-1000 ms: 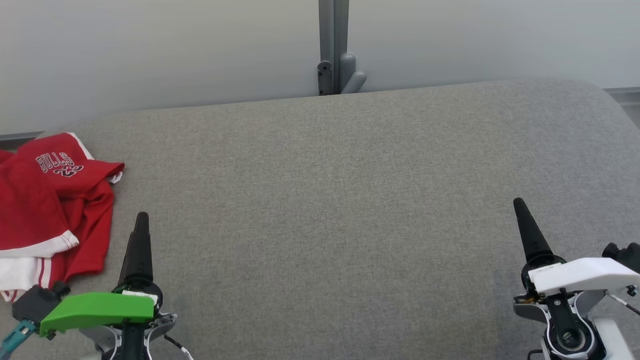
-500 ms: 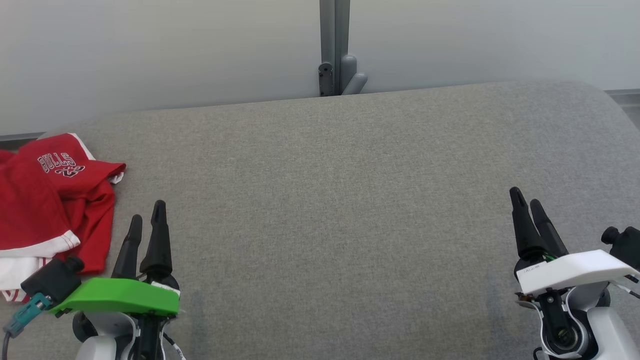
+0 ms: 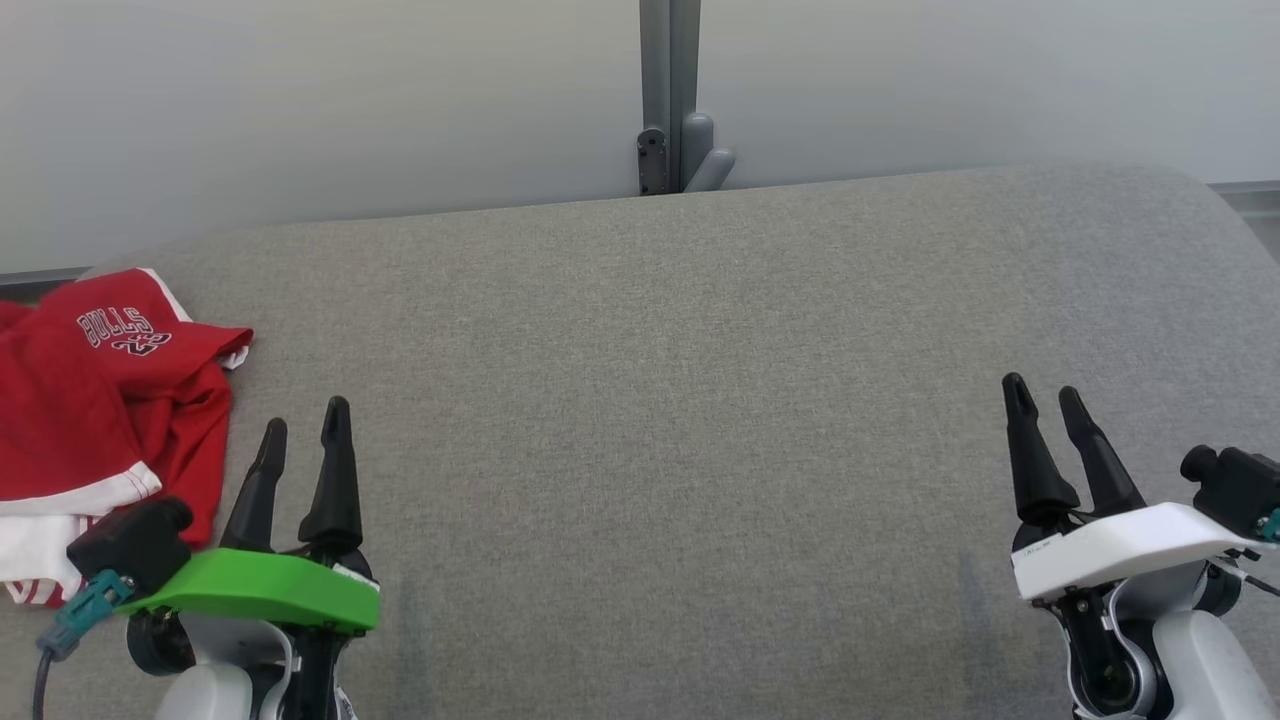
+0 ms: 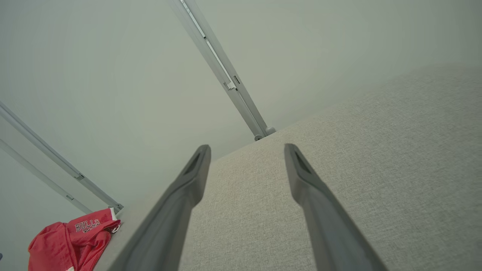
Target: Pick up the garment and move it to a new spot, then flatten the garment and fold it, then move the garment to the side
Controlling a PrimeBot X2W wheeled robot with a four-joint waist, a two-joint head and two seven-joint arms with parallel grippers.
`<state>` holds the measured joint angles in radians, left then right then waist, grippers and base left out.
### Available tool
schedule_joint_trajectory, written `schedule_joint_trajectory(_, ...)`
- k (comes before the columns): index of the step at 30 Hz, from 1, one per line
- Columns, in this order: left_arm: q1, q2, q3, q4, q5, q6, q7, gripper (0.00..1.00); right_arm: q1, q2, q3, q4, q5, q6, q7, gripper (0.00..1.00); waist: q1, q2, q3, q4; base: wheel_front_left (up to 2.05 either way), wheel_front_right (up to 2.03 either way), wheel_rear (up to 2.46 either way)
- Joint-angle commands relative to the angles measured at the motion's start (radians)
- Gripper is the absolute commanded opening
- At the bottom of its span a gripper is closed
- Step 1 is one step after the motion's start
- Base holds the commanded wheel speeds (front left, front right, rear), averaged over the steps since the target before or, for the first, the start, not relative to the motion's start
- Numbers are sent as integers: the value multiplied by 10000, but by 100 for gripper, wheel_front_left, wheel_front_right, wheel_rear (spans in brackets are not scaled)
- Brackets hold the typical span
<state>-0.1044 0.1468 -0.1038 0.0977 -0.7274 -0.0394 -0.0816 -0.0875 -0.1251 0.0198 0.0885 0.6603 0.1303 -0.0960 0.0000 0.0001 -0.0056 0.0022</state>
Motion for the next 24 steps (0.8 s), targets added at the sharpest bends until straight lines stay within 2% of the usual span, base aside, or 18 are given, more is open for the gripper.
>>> schedule_joint_trajectory(1,-202,129,-41,-108,260,44,-64,100,-122,-102,22,-88,-234,3,-85,100,0,-1,-1,-1,0,0,0)
schedule_joint_trajectory(24,8,480,-544,609,2271,473,-680,100,122,-72,77,657,-2920,5,-744,100,0,-1,-83,28,0,0,0)
